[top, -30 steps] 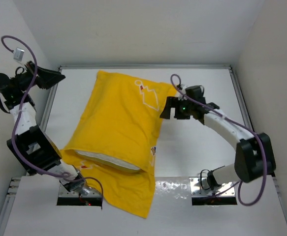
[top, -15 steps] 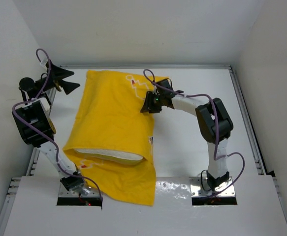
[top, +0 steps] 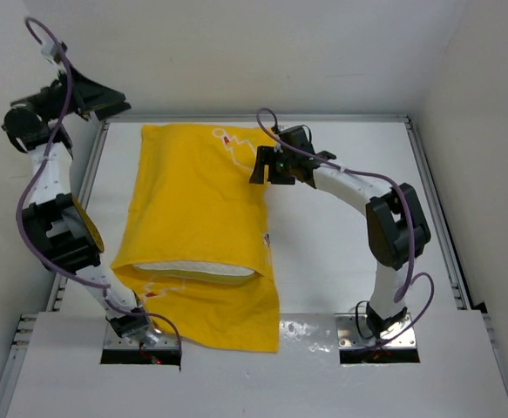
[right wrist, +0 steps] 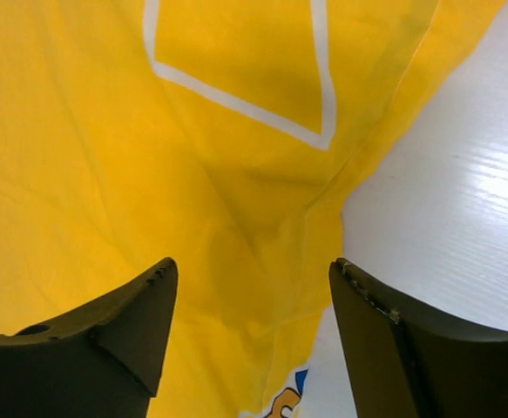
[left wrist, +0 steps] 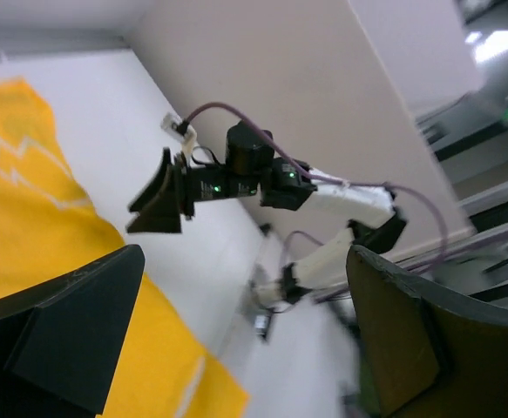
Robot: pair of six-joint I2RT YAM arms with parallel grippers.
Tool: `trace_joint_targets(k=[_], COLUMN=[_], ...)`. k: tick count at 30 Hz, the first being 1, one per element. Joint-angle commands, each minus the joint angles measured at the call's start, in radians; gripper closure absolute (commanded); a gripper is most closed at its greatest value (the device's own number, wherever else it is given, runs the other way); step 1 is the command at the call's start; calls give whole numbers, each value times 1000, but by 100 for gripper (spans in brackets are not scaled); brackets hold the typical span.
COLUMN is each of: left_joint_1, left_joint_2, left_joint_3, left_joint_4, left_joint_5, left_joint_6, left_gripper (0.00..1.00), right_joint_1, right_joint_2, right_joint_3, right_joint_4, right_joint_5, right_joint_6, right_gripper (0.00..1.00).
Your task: Put the pillow into the pillowcase
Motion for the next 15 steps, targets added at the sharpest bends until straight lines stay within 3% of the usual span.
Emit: trace_joint_targets(k=[1,6,8,15], left_joint_1=[-6,35,101,513], left_joint_2=[-138,-167,-192,-218], left_joint_3=[185,300,325,610], left_joint_4=[243,286,300,296], left_joint_5=[127,129,129,126], left_joint_6=[123,118,108,127], left_gripper=[0,0,0,0], right_joint_1=[7,28,40,63], right_joint_2=[-67,-124,-153,-213], right_joint_3=[62,100,106,117], right_joint_4=[-56,-102,-114,-136], right_joint_5=[51,86,103,164], right_joint_6=[-78,-121,-141,-158], right_gripper=[27,23,22,18])
